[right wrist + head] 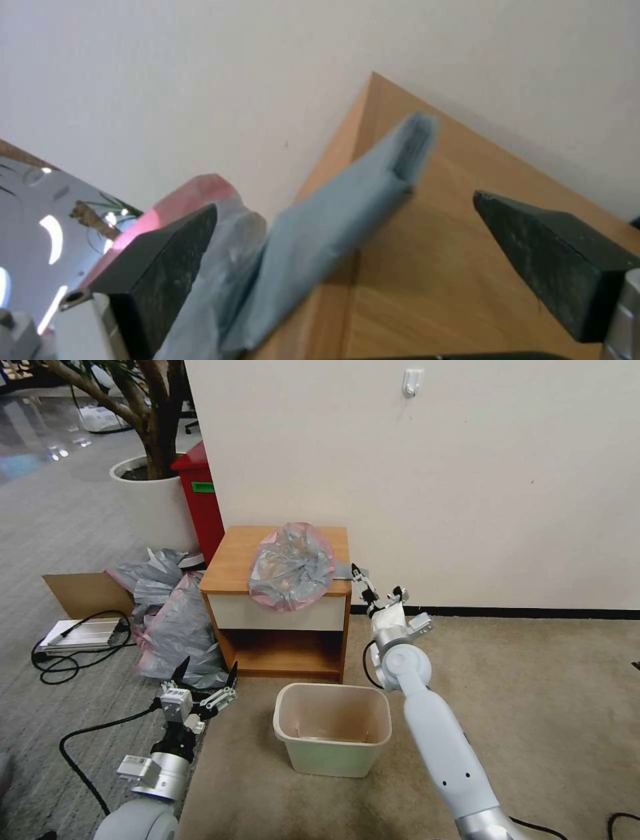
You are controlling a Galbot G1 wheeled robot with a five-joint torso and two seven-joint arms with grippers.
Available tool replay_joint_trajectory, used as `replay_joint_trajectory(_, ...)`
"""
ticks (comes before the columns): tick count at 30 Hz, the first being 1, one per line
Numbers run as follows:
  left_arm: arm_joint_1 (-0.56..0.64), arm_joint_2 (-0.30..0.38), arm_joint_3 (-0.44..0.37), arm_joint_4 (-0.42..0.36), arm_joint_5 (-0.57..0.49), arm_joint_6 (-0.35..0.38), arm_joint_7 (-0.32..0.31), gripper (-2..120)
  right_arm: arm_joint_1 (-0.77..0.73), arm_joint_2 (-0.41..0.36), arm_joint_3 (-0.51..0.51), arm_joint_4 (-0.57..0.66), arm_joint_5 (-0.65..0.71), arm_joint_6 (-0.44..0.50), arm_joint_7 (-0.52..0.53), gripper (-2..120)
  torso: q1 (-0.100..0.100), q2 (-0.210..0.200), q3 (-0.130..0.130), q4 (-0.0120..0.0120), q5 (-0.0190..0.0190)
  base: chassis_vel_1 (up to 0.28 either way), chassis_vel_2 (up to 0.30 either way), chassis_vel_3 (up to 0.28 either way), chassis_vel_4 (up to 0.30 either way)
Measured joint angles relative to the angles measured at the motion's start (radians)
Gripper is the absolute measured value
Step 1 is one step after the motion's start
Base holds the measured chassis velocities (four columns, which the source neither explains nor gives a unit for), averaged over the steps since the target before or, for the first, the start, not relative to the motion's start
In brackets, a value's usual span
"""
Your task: Pick up the garbage bag from the table and place it over the trash can.
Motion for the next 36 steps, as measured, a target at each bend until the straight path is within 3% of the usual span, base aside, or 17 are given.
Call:
replay_joint_trajectory(5, 0.0, -0.001, -0.001, -0.001, 0.001, -0.001, -0.001, 100, 0.018, 0.009, 0.001, -0.021, -0.004, 0.013, -0.01, 97, 0.0, 0.0, 0.0, 0.0, 0.0, 0.0, 0.0, 0.0, 0.0)
replay_joint_trajectory(10, 0.0, -0.001, -0.001, -0.001, 0.002, -0.002, -0.004, 100, 0.021, 0.011, 0.005, -0.031, -0.004, 0.015, -0.011, 84, 0.0, 0.0, 0.0, -0.0001, 0.0, 0.0, 0.0, 0.0, 0.0)
replay_joint_trajectory(13, 0.0, -0.003, 0.0, -0.001, 0.003, -0.004, -0.007, 100, 0.018, 0.019, 0.007, -0.043, -0.009, 0.024, -0.015, 68, 0.0, 0.0, 0.0, -0.0001, 0.0, 0.0, 0.0, 0.0, 0.0)
replay_joint_trajectory(27, -0.004, -0.01, 0.002, 0.018, 0.01, -0.018, -0.027, 100, 0.028, 0.022, 0.007, -0.053, -0.014, 0.032, -0.021, 22, 0.0, 0.0, 0.0, -0.0001, 0.0, 0.0, 0.0, 0.0, 0.0)
replay_joint_trajectory(31, -0.006, -0.012, 0.004, 0.019, 0.01, -0.019, -0.027, 100, 0.027, 0.024, 0.002, -0.045, -0.018, 0.034, -0.021, 3, 0.0, 0.0, 0.0, 0.0, 0.0, 0.0, 0.0, 0.0, 0.0)
replay_joint_trajectory(36, -0.006, -0.013, 0.003, 0.019, 0.01, -0.021, -0.029, 100, 0.015, 0.011, -0.009, -0.019, -0.017, 0.04, -0.013, 0, 0.0, 0.0, 0.0, 0.0, 0.0, 0.0, 0.0, 0.0, 0.0)
